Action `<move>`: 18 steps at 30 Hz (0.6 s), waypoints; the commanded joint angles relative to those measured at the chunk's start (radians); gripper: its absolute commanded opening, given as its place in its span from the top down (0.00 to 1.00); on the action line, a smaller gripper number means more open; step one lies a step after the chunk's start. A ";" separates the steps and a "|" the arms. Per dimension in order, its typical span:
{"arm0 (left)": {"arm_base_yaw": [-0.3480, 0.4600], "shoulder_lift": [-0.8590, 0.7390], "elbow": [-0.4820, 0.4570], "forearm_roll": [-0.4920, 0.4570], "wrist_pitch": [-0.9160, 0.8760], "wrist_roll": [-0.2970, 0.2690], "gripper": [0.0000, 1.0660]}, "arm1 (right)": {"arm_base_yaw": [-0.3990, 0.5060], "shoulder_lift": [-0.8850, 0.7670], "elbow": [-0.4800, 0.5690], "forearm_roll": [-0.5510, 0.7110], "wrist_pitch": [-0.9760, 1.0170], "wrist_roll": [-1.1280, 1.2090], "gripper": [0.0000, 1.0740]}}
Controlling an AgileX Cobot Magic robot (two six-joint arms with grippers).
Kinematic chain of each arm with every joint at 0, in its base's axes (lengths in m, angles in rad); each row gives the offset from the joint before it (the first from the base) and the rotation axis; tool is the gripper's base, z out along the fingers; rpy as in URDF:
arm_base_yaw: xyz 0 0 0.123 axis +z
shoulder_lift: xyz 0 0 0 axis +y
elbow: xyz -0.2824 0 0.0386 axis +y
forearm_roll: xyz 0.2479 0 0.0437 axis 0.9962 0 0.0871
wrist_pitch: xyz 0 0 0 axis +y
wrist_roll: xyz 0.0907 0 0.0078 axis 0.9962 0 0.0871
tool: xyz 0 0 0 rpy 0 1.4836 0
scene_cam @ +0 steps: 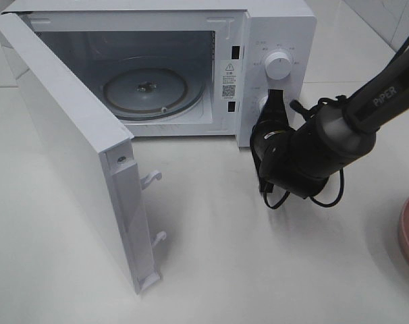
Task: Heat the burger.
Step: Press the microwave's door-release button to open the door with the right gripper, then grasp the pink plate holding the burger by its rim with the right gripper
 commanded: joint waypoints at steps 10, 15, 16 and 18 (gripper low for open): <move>-0.002 -0.015 0.000 -0.002 -0.014 -0.003 0.06 | -0.016 -0.130 0.096 -0.103 0.067 -0.040 1.00; -0.002 -0.015 0.000 -0.002 -0.014 -0.003 0.06 | -0.016 -0.172 0.134 -0.127 0.133 -0.058 1.00; -0.002 -0.015 0.000 -0.002 -0.014 -0.003 0.06 | -0.016 -0.184 0.142 -0.136 0.147 -0.070 1.00; -0.002 -0.015 0.000 -0.002 -0.014 -0.003 0.06 | -0.016 -0.206 0.160 -0.138 0.174 -0.090 1.00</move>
